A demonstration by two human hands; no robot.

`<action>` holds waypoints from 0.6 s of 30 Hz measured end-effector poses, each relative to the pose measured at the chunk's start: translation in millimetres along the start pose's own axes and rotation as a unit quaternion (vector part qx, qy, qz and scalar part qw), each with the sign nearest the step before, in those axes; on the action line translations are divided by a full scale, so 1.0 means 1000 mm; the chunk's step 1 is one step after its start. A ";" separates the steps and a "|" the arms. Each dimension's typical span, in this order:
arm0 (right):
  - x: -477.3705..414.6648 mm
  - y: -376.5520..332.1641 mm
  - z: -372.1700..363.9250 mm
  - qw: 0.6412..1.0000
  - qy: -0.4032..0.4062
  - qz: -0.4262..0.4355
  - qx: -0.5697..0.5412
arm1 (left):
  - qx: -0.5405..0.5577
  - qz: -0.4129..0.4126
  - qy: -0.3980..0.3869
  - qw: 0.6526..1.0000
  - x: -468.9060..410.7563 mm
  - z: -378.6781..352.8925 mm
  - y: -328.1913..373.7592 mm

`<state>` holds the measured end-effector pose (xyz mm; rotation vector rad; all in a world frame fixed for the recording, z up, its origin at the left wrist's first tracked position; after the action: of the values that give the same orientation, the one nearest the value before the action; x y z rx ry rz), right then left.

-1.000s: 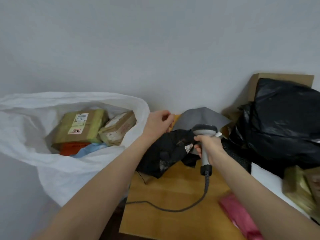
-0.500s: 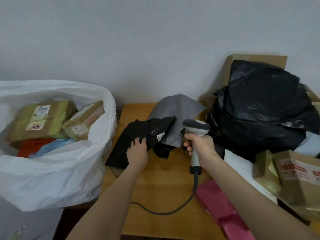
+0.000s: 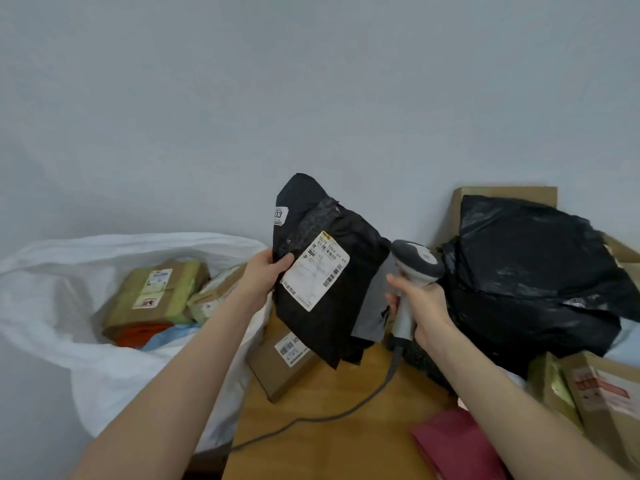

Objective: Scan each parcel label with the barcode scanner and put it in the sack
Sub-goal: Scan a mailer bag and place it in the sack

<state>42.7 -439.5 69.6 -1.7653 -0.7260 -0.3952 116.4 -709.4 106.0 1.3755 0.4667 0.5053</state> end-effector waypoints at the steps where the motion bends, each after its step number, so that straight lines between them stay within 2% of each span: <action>1: 0.003 -0.003 0.000 1.000 -0.005 0.006 -0.008 | 0.032 0.006 -0.007 0.999 0.004 -0.003 0.002; 6: 0.020 -0.004 0.002 0.999 -0.022 0.021 -0.009 | 0.094 0.013 -0.064 0.993 0.022 -0.024 0.013; 10: 0.026 0.009 0.010 0.998 -0.037 -0.022 -0.047 | 0.165 0.016 -0.099 0.981 0.038 -0.049 0.016; 13: 0.027 0.021 0.013 0.995 -0.040 -0.071 -0.058 | 0.158 0.012 -0.148 0.976 0.052 -0.070 0.011; 18: 0.024 0.022 0.021 0.998 -0.022 -0.059 -0.022 | 0.156 0.021 -0.210 0.965 0.070 -0.095 0.004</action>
<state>73.0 -417.1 60.8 -1.7819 -0.8625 -0.4563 116.4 -591.6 95.9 1.7468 0.1709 0.1641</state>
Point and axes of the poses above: each hand's wrist, its own x-axis away from the middle knuckle, its own z-axis out of the back of the hand, y = z × x, the point moved 8 cm from there along -x, towards the middle knuckle, and after that the axes turned 13 degrees about -z, right-handed, at the moved point
